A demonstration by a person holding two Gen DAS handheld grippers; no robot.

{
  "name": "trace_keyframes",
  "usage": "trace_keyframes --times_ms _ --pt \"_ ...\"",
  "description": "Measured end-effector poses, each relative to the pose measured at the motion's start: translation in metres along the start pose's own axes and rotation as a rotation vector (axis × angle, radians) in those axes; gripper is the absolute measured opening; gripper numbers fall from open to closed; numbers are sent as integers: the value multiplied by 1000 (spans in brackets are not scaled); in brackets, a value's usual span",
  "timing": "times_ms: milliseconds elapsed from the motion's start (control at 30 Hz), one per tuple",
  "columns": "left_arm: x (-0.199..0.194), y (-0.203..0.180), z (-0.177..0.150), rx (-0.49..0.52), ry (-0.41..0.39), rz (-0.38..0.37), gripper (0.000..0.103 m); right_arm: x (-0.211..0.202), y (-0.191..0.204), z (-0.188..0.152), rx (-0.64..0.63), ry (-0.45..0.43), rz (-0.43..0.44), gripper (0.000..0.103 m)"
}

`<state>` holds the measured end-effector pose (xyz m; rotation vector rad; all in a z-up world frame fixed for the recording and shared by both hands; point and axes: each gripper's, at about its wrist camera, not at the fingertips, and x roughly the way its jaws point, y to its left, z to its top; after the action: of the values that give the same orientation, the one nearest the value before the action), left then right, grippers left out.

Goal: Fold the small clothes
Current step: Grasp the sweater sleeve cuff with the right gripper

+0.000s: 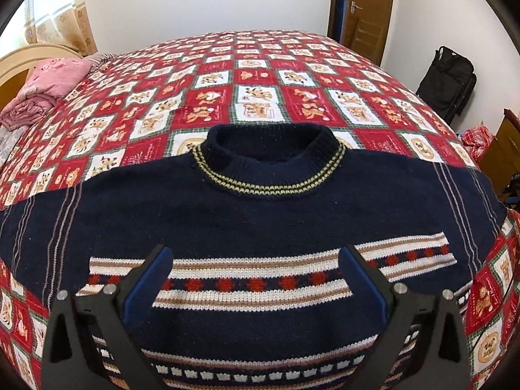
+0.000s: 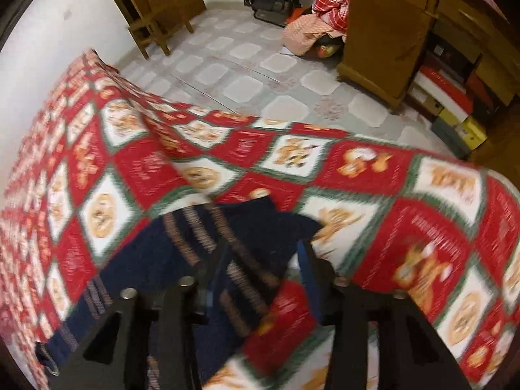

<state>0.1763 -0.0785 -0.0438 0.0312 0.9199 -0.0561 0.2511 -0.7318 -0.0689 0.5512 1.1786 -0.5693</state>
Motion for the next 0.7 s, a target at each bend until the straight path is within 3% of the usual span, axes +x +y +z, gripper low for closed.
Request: trace_keyframes --times_ms 233,433,467,533,700 --pt "9 -2 4 5 12 22 103 33 2 13 -142 106 -121 50" --pt "13 -1 3 2 25 40 103 54 16 13 -238 148 -160 48" --pt "13 0 4 0 24 44 103 57 19 11 -262 162 -156 44" --pt "13 2 5 -9 25 47 103 58 21 9 -269 184 -143 12" --pt "14 4 5 -22 30 39 103 40 9 5 -209 93 -82 5"
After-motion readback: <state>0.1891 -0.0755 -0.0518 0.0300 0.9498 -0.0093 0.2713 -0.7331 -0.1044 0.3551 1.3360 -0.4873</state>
